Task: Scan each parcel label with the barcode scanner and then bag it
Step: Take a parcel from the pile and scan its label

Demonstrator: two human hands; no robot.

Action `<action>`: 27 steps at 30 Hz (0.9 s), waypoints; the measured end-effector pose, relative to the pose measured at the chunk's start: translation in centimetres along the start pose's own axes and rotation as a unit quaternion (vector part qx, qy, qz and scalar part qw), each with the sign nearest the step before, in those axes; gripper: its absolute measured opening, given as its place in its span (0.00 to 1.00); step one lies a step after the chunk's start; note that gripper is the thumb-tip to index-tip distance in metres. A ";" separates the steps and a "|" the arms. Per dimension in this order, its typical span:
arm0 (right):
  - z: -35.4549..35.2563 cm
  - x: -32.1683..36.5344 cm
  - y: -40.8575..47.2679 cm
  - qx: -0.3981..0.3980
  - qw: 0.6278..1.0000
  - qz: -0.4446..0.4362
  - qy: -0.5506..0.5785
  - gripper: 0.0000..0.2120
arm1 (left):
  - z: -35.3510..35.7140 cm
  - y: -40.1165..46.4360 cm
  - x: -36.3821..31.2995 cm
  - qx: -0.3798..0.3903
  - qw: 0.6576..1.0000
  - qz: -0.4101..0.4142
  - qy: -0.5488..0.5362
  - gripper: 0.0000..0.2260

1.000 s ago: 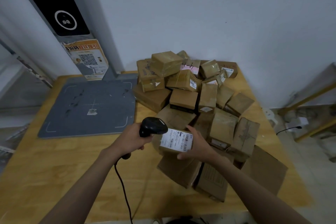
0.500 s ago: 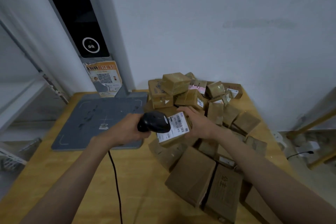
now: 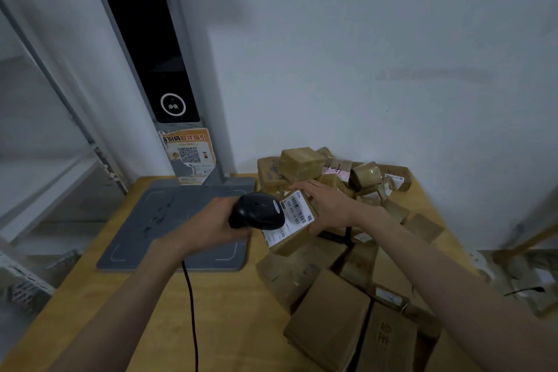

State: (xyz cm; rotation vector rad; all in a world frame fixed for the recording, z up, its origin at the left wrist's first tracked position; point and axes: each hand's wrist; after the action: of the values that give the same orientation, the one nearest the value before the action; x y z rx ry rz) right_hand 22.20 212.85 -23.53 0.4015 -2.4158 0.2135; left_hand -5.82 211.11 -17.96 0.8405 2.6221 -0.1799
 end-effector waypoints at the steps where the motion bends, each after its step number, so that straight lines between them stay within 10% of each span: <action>1: -0.1 0.2 0.0 0.000 1.000 0.001 0.002 0.48 | -0.1 -0.1 -0.2 -0.002 1.000 0.002 -0.003 0.17; 27: -0.6 2.5 -1.0 -0.004 1.000 0.021 0.012 0.48 | -1.1 -1.8 0.7 -0.030 0.999 0.023 -0.010 0.14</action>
State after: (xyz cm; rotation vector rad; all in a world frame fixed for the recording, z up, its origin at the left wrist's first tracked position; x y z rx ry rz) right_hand 21.05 211.46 -21.40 0.3418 -2.4026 0.2257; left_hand -7.72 210.24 -17.21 0.8742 2.5727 -0.0969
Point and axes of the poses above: each hand's wrist, its own y-axis towards the middle knuckle, its own z-axis out of the palm, x = y × z, and after that the axes turned 14 degrees about y, right-handed
